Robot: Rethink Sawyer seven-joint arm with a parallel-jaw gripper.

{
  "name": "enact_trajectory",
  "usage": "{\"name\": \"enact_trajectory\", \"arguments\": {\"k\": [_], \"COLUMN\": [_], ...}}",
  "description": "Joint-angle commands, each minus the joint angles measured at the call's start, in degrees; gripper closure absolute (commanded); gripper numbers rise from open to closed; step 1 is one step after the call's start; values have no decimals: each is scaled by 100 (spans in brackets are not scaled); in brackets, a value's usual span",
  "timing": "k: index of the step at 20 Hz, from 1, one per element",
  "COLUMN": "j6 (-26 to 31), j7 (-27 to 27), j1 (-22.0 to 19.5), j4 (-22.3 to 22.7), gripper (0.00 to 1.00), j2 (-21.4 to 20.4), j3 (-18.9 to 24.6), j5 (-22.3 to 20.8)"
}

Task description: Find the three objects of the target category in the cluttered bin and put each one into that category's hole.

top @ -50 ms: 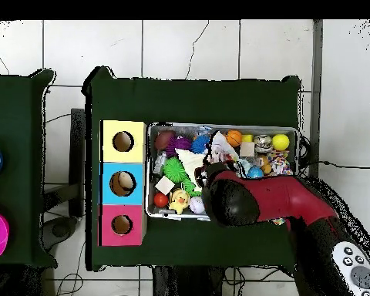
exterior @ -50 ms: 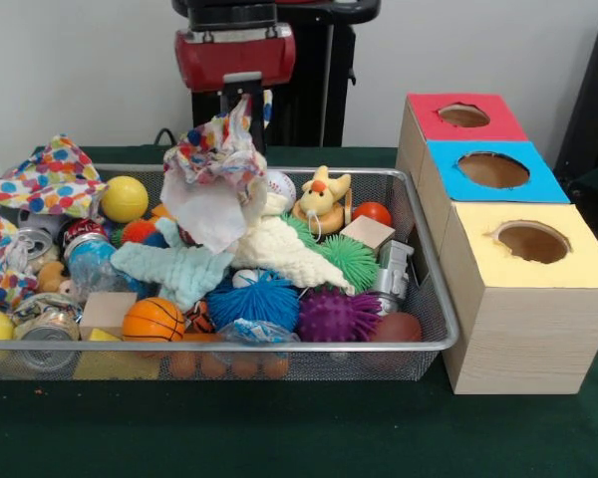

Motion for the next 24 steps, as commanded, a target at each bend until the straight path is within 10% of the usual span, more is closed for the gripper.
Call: {"name": "enact_trajectory", "arguments": {"k": [1, 24], "j6": [111, -79], "j7": [1111, 867], "j1": [333, 1557], "j4": [609, 260], "gripper": [100, 100], "j2": [-360, -546], "j3": [-678, -1075], "j5": [158, 896]}}
